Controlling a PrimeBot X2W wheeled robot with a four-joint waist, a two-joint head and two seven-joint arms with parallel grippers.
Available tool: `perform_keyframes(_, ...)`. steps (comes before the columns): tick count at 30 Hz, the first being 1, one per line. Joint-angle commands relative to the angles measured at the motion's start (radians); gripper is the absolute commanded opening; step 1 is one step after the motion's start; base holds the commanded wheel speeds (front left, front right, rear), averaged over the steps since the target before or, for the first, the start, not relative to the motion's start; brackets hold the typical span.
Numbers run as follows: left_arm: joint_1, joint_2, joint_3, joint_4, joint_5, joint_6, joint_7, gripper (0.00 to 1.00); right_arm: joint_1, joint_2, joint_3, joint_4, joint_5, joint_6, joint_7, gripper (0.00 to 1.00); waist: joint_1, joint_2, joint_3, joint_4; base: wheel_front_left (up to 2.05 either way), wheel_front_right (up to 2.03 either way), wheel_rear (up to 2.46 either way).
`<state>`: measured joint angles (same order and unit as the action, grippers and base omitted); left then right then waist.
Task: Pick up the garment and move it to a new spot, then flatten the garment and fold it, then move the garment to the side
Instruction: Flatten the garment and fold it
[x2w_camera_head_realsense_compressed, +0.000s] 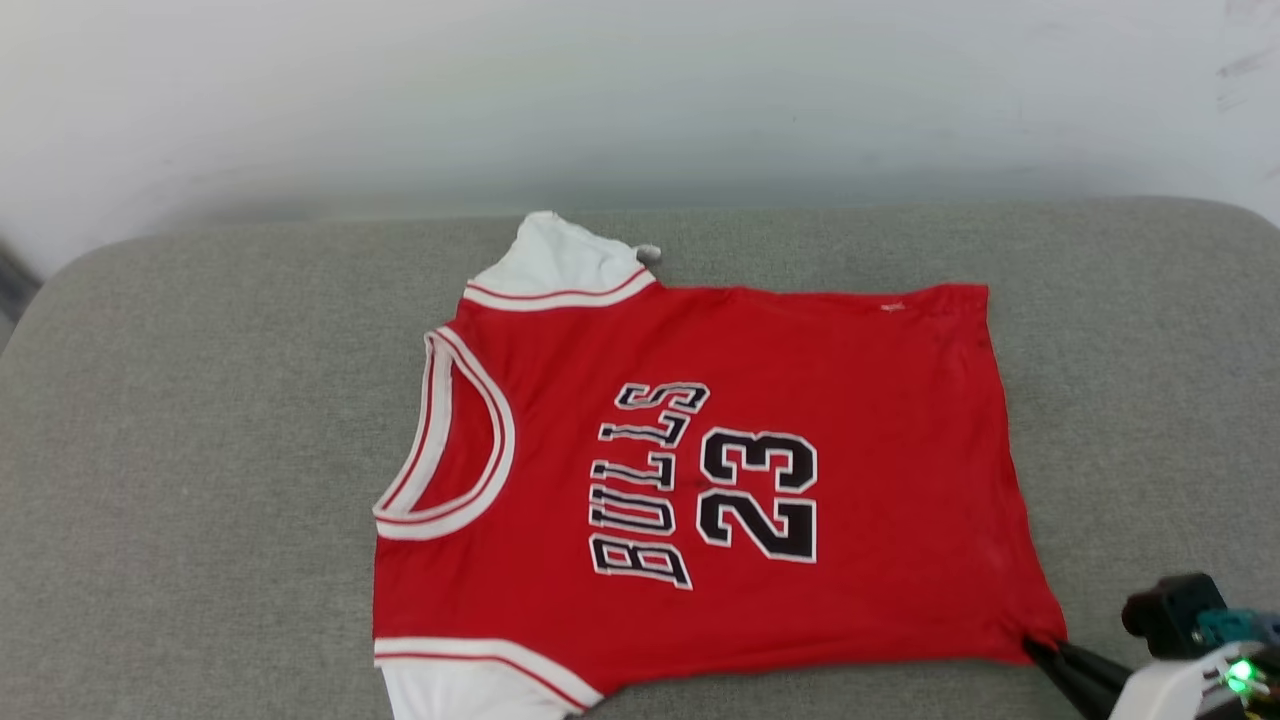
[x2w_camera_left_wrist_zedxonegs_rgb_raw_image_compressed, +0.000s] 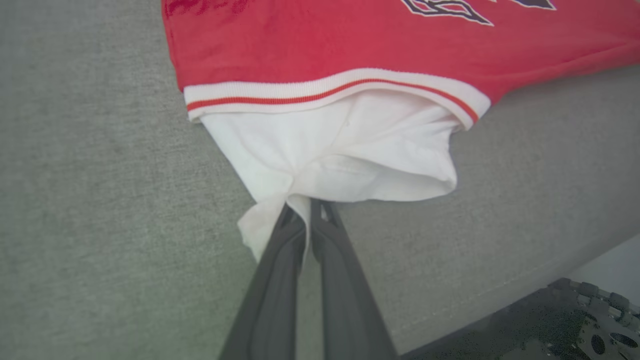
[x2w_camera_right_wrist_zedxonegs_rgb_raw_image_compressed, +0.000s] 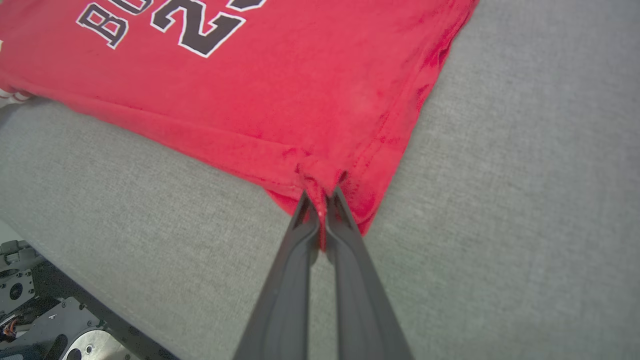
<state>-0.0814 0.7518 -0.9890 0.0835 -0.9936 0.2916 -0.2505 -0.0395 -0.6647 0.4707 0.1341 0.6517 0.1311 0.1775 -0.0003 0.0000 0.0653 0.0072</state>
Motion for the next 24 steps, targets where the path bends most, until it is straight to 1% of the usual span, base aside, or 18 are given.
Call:
perform_keyframes(1,0.01,0.006,0.0,-0.001,-0.004,0.003,-0.003,0.0,0.01,-0.001,-0.007,-0.006,0.0,-0.001,0.0,0.0,0.0003,0.0,-0.005,0.0,0.0,0.0,0.0)
perform_keyframes(2,0.039,0.011,-0.011,-0.015,-0.01,0.01,0.003,0.0,0.074,0.009,-0.044,-0.04,-0.006,-0.001,0.02,0.0,0.0003,0.0,-0.01,0.0,0.0,0.0,0.0)
perform_keyframes(4,0.063,0.015,-0.017,-0.029,-0.022,0.014,0.009,0.0,0.122,0.017,-0.074,-0.074,-0.011,-0.001,0.042,0.0,0.0003,0.0,-0.012,0.0,0.0,0.0,0.0)
perform_keyframes(7,0.07,0.027,-0.014,-0.043,-0.025,0.018,0.009,0.0,0.171,0.027,-0.111,-0.116,-0.031,-0.001,0.07,0.0,0.0003,0.0,-0.01,0.0,0.0,0.0,0.0)
perform_keyframes(10,0.035,0.03,-0.008,-0.053,-0.003,0.016,0.008,0.0,0.191,0.045,-0.142,-0.146,-0.05,-0.001,0.085,0.0,0.0003,0.0,-0.004,-0.001,0.0,0.0,0.0)
perform_keyframes(14,-0.018,0.036,-0.004,-0.06,0.025,0.005,0.015,0.0,0.167,0.063,-0.169,-0.168,-0.06,-0.001,0.095,0.0,0.0003,0.0,0.006,-0.001,0.0,0.0,0.0)
perform_keyframes(18,-0.124,0.046,0.001,-0.064,0.08,-0.016,0.047,0.0,0.117,0.078,-0.198,-0.185,-0.073,-0.001,0.121,0.0,0.0003,0.0,0.029,-0.002,0.0,0.0,0.0)
perform_keyframes(21,-0.212,0.045,0.011,-0.053,0.109,-0.041,0.076,0.0,0.072,0.085,-0.215,-0.193,-0.08,-0.001,0.14,0.0,0.0003,0.0,0.052,-0.004,0.0,0.0,0.0)
perform_keyframes(24,-0.302,0.043,0.021,-0.023,0.131,-0.075,0.103,0.0,0.025,0.091,-0.228,-0.203,-0.083,-0.001,0.16,0.0,0.0003,0.0,0.083,-0.009,0.0,0.0,0.0)
